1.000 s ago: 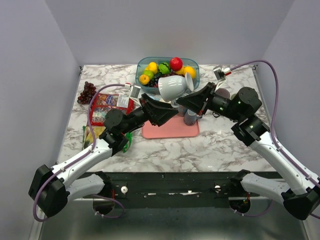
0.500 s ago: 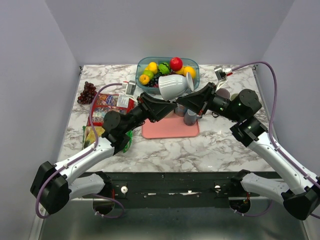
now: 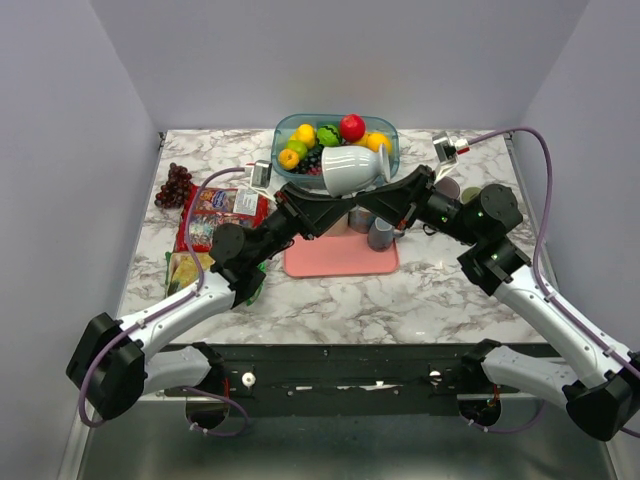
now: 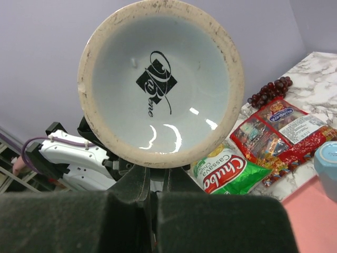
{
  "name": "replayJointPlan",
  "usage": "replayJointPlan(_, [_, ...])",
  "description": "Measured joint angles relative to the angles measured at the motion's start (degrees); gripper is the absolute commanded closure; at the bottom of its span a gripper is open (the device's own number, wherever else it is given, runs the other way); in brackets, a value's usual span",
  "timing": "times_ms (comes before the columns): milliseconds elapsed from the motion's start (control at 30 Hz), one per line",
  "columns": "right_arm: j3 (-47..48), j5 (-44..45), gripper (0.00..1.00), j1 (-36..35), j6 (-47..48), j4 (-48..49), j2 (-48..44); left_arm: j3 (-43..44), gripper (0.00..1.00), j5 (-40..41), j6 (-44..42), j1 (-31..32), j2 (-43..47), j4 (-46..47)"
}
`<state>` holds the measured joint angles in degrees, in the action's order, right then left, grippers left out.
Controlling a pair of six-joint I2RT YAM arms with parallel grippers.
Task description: Turn the mug right side up
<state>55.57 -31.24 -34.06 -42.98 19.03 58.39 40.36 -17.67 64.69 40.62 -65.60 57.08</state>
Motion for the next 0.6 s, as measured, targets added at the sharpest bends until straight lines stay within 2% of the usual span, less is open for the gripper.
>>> replayJointPlan(133, [-0.6, 0.1, 0.99, 0.3, -0.7, 0.9, 0.0, -0.4, 0.84, 0.6, 1.6, 0.0, -0.9, 2.2])
replayJointPlan(167, [-0.7, 0.1, 0.99, 0.3, -0.9, 1.1, 0.0, -0.5, 1.00, 0.7, 1.8, 0.1, -0.9, 2.7])
replayJointPlan(400, [-0.8, 0.7, 0.99, 0.3, -0.9, 0.5, -0.2, -0.7, 1.00, 1.0, 1.6, 0.2, -1.3, 3.4])
replayJointPlan(467, [-0.8, 1.4, 0.94, 0.3, -0.6, -0.9, -0.4, -0.7, 1.00, 1.2, 1.0, 0.3, -1.3, 2.5])
replayJointPlan(533, [-0.7, 2.9, 0.82, 0.3, 0.2, -3.4, -0.7, -0.2, 1.00, 1.5, -0.5, 0.3, -0.8, -1.0])
replayJointPlan(567, [-0.5, 3.9, 0.75, 0.3, 0.7, -5.0, -0.8, 0.4, 1.00, 1.7, -1.8, 0.3, -0.3, -3.9])
replayJointPlan(600, [-0.2, 4.9, 0.62, 0.3, 1.0, -6.4, -0.8, 1.0, 1.00, 1.9, -2.8, 0.3, 0.0, -6.3])
